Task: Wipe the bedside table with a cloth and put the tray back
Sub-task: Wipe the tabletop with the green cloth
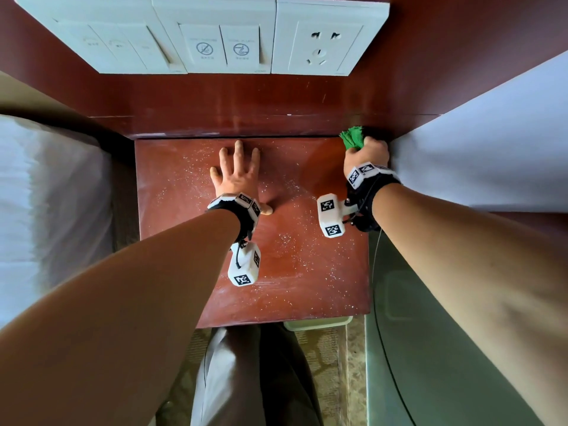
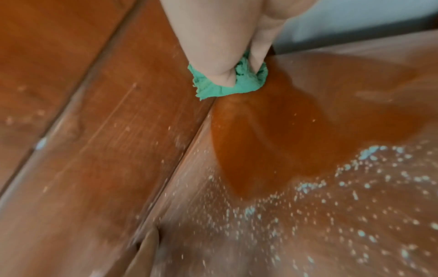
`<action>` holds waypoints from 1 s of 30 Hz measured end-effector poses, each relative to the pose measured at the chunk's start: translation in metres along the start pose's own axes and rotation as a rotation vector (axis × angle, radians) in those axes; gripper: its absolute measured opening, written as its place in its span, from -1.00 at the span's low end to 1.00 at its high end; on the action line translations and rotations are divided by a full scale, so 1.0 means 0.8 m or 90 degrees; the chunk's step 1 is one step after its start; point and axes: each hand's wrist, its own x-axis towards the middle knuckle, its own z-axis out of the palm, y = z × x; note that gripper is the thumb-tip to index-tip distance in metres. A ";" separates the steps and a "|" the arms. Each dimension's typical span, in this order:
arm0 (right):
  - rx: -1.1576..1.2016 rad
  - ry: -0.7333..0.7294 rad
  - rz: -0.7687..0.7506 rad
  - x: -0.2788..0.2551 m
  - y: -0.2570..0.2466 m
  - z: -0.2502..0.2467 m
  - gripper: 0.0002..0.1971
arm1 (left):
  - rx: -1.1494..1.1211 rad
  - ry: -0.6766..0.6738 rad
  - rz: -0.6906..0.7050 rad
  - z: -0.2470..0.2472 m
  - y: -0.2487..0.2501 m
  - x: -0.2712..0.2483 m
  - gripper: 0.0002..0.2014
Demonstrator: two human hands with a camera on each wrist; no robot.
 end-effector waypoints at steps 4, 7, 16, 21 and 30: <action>-0.033 -0.022 -0.051 -0.014 -0.020 0.015 -0.74 | -0.005 -0.012 0.003 0.000 -0.001 0.001 0.41; -0.119 -0.068 -0.187 -0.028 -0.027 0.022 -0.76 | -0.013 -0.017 0.003 0.001 -0.002 0.002 0.41; 0.007 -0.093 -0.329 -0.063 -0.034 0.045 -0.65 | -0.015 -0.008 0.000 0.000 0.000 0.001 0.41; 0.056 0.079 -0.169 -0.035 -0.003 0.018 -0.68 | -0.009 -0.011 -0.001 -0.001 0.000 0.000 0.40; 0.000 -0.002 -0.237 -0.029 -0.003 0.032 -0.67 | -0.003 -0.010 0.003 0.001 0.000 0.002 0.41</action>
